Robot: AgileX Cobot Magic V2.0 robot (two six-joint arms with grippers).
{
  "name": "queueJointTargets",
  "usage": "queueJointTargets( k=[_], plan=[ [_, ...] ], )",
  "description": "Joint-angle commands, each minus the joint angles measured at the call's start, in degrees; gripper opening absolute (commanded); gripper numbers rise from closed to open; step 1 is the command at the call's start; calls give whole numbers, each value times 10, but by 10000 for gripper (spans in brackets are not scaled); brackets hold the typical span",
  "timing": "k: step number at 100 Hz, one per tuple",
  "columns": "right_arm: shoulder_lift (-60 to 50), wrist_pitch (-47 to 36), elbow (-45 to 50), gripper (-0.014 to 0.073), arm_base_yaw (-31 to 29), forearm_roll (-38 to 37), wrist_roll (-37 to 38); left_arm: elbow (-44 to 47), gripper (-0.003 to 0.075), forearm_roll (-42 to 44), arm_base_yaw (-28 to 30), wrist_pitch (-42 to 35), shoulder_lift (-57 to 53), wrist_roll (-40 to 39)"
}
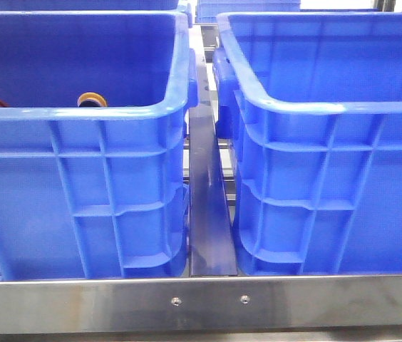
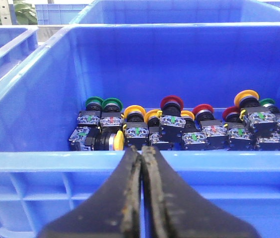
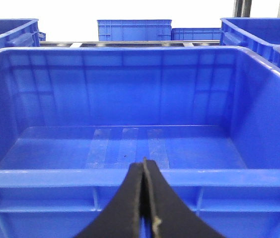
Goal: Pick red and yellow buttons and place in box
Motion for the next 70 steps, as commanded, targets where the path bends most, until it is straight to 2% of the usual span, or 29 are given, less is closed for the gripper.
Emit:
queueJointTargets(
  k=[1, 24, 42, 70],
  plan=[
    [-15, -40, -11, -67, -3, -6, -2, 28, -19, -1, -3, -42, -19, -4],
    [-15, -40, -11, -67, -3, -6, -2, 28, -19, -1, -3, -42, -19, -4],
    [-15, -40, -11, -67, -3, -6, -2, 23, -19, -2, -3, -76, -19, -4],
    [-15, -40, -11, -67, -3, -6, -2, -40, -19, -2, -3, -46, -18, -4]
  ],
)
